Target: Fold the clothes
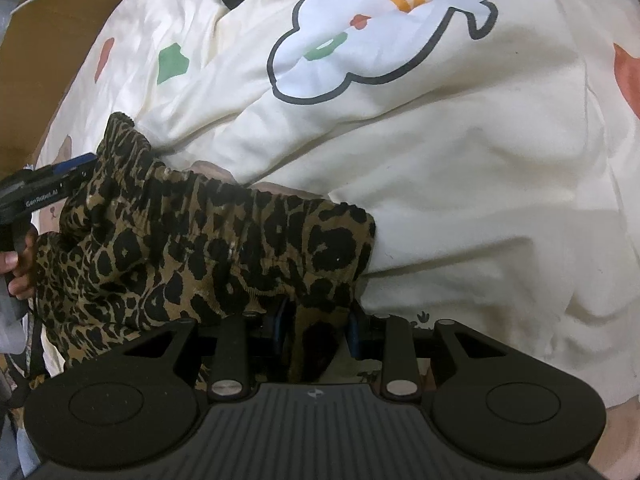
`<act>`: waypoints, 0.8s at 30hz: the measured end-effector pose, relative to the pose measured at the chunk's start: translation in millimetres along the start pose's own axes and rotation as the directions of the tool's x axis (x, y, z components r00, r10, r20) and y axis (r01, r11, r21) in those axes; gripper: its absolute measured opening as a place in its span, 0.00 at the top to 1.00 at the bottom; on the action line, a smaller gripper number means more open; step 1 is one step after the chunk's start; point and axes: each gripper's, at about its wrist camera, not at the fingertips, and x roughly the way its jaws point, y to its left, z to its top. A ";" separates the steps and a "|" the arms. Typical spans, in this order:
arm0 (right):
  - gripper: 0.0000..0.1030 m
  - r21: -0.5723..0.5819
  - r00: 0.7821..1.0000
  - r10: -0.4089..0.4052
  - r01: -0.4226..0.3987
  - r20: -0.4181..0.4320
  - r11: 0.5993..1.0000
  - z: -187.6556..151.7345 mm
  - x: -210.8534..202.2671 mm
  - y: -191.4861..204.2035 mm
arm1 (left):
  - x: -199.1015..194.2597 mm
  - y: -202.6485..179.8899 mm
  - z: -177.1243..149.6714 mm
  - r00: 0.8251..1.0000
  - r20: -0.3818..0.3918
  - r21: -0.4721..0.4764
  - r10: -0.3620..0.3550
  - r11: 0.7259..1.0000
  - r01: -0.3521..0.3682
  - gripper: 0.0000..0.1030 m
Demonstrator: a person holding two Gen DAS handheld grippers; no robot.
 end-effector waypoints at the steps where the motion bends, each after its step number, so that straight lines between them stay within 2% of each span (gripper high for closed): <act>1: 0.69 -0.005 1.000 -0.003 0.003 0.000 1.000 -0.3 0.4 0.8 | 1.3 0.1 -0.3 1.000 0.006 -0.001 -0.004 1.000 0.004 0.42; 4: 0.74 -0.033 1.000 -0.009 0.009 0.004 0.999 -1.7 0.6 3.9 | 1.5 8.7 -4.6 0.998 0.028 -0.060 -0.052 0.997 0.054 0.52; 6: 0.81 -0.052 1.000 -0.010 0.010 0.018 0.999 -2.3 -2.2 5.9 | -0.2 10.7 -6.0 0.996 0.036 -0.077 -0.086 0.993 0.088 0.74; 7: 0.82 -0.062 0.999 -0.010 0.012 0.031 0.998 -2.2 -5.6 7.6 | -1.7 8.5 -5.4 0.995 0.042 -0.069 -0.090 0.993 0.093 0.79; 8: 0.85 -0.071 0.999 -0.010 0.013 0.044 0.997 -2.1 -8.9 9.3 | -3.3 5.9 -4.6 0.995 0.047 -0.060 -0.093 0.994 0.096 0.90; 9: 0.86 -0.081 0.998 -0.010 0.015 0.056 0.997 -1.9 -12.3 11.0 | -5.5 3.5 -3.8 0.994 0.051 -0.055 -0.095 0.994 0.098 0.93; 12: 0.89 -0.110 0.995 -0.010 0.020 0.095 0.994 -1.6 -22.4 16.1 | -17.2 1.7 -6.7 0.992 0.087 -0.063 -0.087 0.994 0.093 0.96; 17: 0.90 -0.157 0.987 -0.006 0.032 0.159 0.987 -1.0 -39.1 24.7 | -51.2 16.1 -21.3 0.978 0.178 -0.138 -0.111 0.981 0.136 0.97; 24: 0.91 -0.192 0.968 0.013 0.037 0.250 0.981 12.9 -48.5 40.5 | -102.5 37.8 -46.9 0.959 0.270 -0.220 -0.081 0.965 0.144 0.97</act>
